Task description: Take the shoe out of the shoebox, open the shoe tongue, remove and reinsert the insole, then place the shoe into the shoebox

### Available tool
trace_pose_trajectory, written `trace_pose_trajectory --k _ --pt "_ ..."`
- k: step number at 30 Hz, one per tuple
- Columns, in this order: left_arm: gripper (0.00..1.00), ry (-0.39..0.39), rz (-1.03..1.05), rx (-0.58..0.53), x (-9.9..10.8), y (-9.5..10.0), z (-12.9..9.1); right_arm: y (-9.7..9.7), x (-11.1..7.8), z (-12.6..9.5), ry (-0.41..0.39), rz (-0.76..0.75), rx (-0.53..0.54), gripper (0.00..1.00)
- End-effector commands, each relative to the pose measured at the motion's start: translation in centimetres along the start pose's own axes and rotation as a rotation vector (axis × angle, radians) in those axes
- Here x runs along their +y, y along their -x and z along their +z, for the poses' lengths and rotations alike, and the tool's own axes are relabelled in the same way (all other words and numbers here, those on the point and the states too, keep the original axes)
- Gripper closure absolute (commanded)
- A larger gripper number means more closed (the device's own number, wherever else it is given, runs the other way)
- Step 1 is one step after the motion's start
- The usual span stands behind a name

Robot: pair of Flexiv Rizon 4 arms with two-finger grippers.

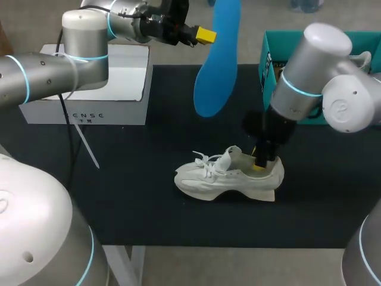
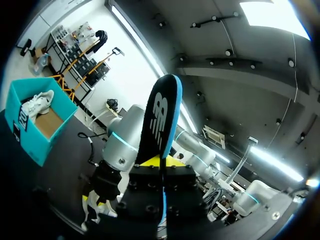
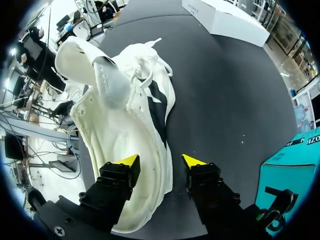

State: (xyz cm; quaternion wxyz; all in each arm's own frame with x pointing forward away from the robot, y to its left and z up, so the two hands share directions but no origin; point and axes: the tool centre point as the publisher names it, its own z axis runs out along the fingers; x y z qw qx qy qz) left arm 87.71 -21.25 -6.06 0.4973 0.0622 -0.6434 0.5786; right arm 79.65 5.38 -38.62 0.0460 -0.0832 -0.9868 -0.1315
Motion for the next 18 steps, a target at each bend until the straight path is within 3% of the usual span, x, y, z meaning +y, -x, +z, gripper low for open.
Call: trace_pose_trajectory --k 1,9,18 --pt "1.0 -0.001 0.002 -0.001 0.0 0.0 0.0 0.1 -0.1 1.1 0.017 -0.002 0.008 1.0" --pt "1.0 -0.001 0.002 -0.001 0.0 0.0 0.0 -0.2 0.2 1.4 0.026 -0.013 0.022 1.0" --pt "1.0 -0.001 0.002 -0.001 0.0 0.0 0.0 -0.6 0.2 -0.2 0.02 -0.025 0.006 1.0"
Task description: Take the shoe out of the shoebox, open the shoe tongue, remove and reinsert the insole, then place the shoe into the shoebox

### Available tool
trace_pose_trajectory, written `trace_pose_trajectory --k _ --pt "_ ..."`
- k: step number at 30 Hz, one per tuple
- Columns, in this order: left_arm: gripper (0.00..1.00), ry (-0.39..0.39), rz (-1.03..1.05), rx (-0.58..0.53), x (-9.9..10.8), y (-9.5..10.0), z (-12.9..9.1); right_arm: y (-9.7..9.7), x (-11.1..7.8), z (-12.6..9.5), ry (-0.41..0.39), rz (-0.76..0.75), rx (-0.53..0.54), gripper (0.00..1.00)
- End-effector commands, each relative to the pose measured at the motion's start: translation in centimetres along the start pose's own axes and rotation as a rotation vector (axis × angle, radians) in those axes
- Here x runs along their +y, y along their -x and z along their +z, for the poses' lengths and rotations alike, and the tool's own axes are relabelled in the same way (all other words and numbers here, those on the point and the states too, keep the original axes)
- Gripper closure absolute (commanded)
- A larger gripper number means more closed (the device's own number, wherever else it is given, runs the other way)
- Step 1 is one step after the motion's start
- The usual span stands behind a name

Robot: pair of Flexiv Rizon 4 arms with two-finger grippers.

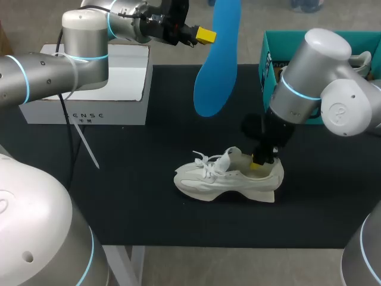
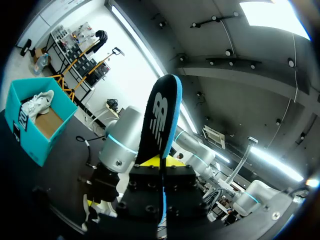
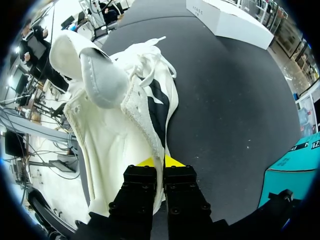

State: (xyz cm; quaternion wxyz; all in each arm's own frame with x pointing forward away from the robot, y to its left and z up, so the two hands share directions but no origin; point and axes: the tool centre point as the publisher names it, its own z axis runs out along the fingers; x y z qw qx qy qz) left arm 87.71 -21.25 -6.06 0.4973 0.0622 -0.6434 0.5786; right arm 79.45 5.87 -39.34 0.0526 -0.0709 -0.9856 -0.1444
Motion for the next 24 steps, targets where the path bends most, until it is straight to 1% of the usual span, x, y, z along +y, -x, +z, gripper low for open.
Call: trace_pose_trajectory --k 1,10,12,13,15,16,24 --pt "1.0 -0.001 0.002 -0.001 0.0 0.0 0.0 -0.4 0.0 -1.4 -0.003 0.0 -0.015 1.0" --pt "1.0 -0.001 0.002 -0.001 0.0 0.0 0.0 -0.4 -0.7 -6.7 0.007 -0.005 -0.067 1.0" --pt "1.0 -0.001 0.002 -0.001 0.0 0.0 0.0 -0.3 -0.9 -7.7 0.006 -0.004 -0.06 1.0" --pt "1.0 -0.001 0.002 -0.001 0.0 0.0 0.0 -0.2 -1.1 -8.2 0.026 -0.007 -0.059 1.0" --pt "1.0 -0.001 0.002 -0.001 0.0 0.0 0.0 0.3 -1.4 -8.7 0.076 -0.016 0.017 1.0" --pt "1.0 -0.001 0.002 -0.001 0.0 0.0 0.0 0.8 -1.5 -9.0 0.113 -0.042 0.099 1.0" --pt "1.0 -0.001 0.002 -0.001 0.0 0.0 0.0 0.8 -1.5 -9.0 0.113 -0.042 0.099 1.0"
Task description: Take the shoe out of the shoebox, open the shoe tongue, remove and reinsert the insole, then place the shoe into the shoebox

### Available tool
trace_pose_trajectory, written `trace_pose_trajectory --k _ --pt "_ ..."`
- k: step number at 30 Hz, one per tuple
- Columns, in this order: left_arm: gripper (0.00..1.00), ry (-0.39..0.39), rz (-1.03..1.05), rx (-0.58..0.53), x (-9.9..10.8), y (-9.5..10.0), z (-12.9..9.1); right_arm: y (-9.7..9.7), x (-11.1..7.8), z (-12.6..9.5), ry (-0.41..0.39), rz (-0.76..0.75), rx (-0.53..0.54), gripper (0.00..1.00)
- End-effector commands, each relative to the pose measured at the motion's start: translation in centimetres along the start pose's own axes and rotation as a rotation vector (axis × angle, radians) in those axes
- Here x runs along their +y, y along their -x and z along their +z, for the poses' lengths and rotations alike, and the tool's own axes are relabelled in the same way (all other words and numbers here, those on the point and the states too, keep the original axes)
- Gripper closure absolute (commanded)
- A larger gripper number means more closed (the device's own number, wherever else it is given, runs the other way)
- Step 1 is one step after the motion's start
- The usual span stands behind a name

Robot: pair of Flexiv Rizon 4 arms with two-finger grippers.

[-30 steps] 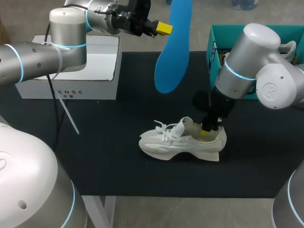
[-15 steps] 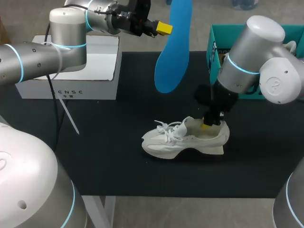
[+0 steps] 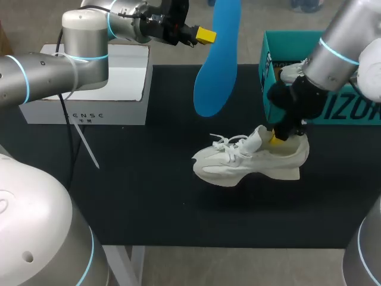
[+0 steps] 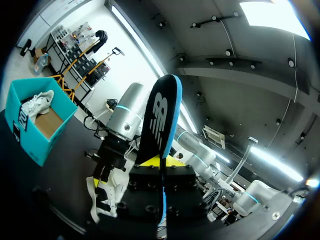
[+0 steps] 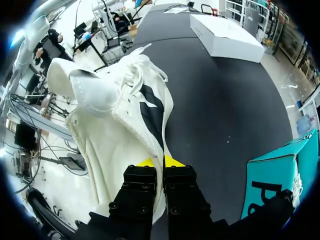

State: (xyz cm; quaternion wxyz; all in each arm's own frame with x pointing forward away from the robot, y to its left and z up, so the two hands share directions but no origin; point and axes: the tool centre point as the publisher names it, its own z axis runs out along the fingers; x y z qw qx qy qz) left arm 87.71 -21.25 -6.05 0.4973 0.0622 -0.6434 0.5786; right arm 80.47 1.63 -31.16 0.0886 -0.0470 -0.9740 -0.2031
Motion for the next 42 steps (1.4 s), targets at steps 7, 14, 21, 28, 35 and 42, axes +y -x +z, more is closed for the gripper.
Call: trace_pose_trajectory --k 7,14,21,28,35,42 --pt "1.0 -0.001 0.002 -0.001 0.0 0.0 0.0 0.3 0.0 0.1 0.002 0.0 0.012 1.0" --pt "1.0 -0.001 0.002 -0.001 0.0 0.0 0.0 0.3 0.0 0.1 0.002 0.0 0.012 1.0" --pt "1.0 -0.001 0.002 -0.001 0.0 0.0 0.0 -0.3 0.0 0.3 0.058 0.121 -0.082 1.0" --pt "1.0 -0.001 0.002 -0.001 0.0 0.0 0.0 -2.9 0.2 1.3 0.02 0.428 -0.26 1.0" --pt "1.0 -0.001 0.002 -0.001 0.0 0.0 0.0 -3.7 0.6 1.5 -0.053 0.602 -0.286 1.0" --pt "1.0 -0.001 0.002 -0.001 0.0 0.0 0.0 -4.1 0.2 1.3 -0.074 0.672 -0.302 1.0"
